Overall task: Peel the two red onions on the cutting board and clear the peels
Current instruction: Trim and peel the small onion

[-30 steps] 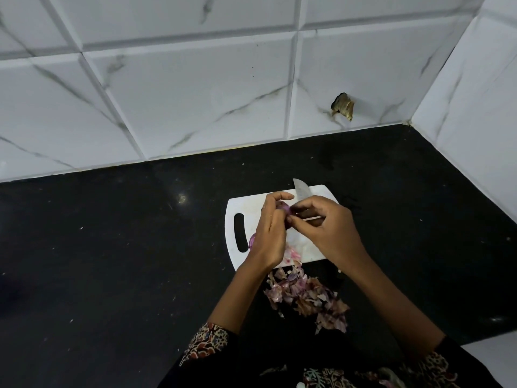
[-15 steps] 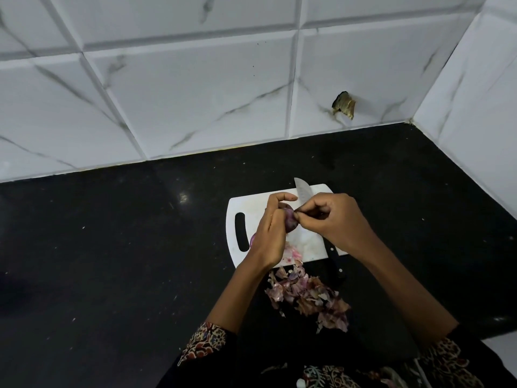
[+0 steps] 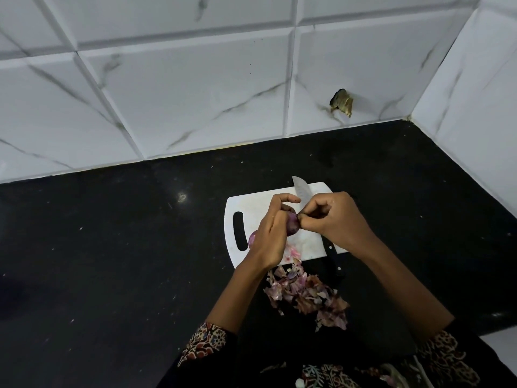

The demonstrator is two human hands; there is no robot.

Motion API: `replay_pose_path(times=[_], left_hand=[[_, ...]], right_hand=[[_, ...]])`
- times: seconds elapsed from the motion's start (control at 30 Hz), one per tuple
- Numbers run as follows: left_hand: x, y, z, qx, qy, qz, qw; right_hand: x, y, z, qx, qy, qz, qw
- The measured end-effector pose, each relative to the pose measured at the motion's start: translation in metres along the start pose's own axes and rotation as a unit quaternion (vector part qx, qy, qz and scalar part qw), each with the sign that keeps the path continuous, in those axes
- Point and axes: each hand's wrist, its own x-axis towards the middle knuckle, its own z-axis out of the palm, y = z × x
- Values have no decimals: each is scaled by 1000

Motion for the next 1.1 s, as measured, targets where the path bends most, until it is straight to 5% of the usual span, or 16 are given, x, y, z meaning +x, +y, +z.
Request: replay_pose_path(times=[0.5, 0.63, 1.1], left_hand=[[5, -3, -1, -37, 80, -60, 994], [2, -2, -5, 1, 46, -14, 999], [5, -11, -5, -9, 51, -46, 998]], right_hand=[[-15, -3, 20, -32, 81, -93, 992], [-11, -7, 12, -26, 48, -72, 996], [-13, -7, 11, 11, 15, -36, 999]])
